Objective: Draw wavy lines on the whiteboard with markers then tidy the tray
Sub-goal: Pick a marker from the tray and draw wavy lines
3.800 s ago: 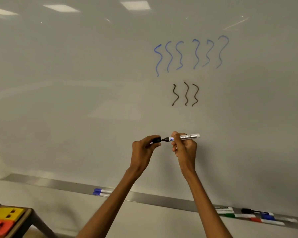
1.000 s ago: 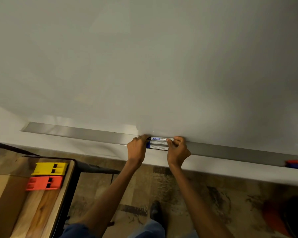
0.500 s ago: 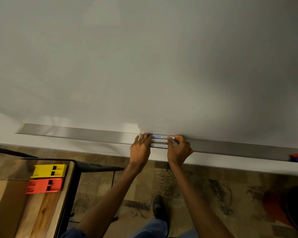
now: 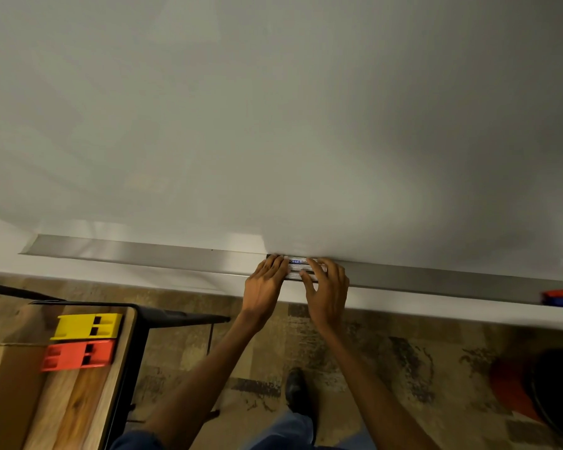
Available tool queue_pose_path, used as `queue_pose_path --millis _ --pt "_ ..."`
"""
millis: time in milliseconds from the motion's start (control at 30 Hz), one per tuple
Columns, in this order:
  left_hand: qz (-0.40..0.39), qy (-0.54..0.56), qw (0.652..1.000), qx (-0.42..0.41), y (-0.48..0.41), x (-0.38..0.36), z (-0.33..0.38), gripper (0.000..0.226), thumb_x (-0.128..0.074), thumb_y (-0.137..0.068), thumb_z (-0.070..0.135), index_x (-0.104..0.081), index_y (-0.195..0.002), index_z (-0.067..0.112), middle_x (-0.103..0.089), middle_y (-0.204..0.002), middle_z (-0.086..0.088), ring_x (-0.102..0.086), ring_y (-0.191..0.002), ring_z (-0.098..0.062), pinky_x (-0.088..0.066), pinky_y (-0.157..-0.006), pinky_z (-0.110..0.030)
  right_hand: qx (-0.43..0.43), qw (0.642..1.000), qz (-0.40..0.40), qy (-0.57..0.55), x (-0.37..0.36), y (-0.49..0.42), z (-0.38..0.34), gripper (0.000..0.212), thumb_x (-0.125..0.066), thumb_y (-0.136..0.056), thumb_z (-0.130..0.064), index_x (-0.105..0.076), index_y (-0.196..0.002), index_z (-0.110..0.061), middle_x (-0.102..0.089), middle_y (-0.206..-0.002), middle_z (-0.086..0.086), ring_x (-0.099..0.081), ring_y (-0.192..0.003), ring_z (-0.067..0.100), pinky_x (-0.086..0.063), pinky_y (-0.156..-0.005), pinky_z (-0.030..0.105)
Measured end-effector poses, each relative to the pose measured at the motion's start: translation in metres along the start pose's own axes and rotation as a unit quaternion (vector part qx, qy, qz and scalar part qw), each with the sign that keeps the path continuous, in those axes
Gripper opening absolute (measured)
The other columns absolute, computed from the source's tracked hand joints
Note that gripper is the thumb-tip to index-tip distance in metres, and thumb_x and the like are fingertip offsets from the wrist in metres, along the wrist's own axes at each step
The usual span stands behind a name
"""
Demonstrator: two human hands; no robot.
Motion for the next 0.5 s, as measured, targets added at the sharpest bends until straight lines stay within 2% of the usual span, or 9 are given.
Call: queue_pose_path --millis 200,333,500 --pt "0.0 0.003 1.0 0.007 -0.006 0.009 -0.004 0.03 -0.067 -0.09 0.025 -0.064 -0.119 0.018 -0.065 -0.122 0.0 -0.06 -0.114 -0.018 -0.056 -0.085 -0.03 -0.009 1.0 -0.019 -0.022 -0.001 -0.01 -0.003 0.029 -0.072 -0.085 -0.032 -0.073 -0.109 -0.015 -0.063 -0.105 0.004 -0.058 -0.097 0.024 -0.055 -0.076 0.037" --pt "0.006 -0.001 1.0 0.004 -0.008 0.015 -0.001 0.03 -0.072 -0.086 0.022 -0.065 -0.115 0.018 -0.067 -0.118 0.0 -0.062 -0.109 -0.018 -0.055 -0.083 -0.03 -0.006 0.999 -0.016 -0.042 0.001 -0.011 -0.003 0.029 -0.07 -0.086 -0.035 -0.072 -0.108 -0.016 -0.063 -0.106 0.003 -0.058 -0.099 0.023 -0.052 -0.08 0.036" --pt "0.038 0.014 0.999 0.002 -0.01 0.027 0.009 0.026 -0.073 -0.084 0.013 -0.068 -0.11 0.015 -0.069 -0.111 -0.001 -0.064 -0.1 -0.019 -0.056 -0.072 -0.031 -0.003 0.999 -0.007 -0.046 0.008 -0.011 0.001 0.03 -0.069 -0.087 -0.037 -0.071 -0.109 -0.017 -0.063 -0.108 0.001 -0.057 -0.102 0.02 -0.048 -0.083 0.033"
Point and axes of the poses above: each hand's wrist, its own y-axis away from the middle knuckle, its own x-axis out of the back of the hand, z = x × y, the point moved 9 cm from there along -y, towards the middle knuckle
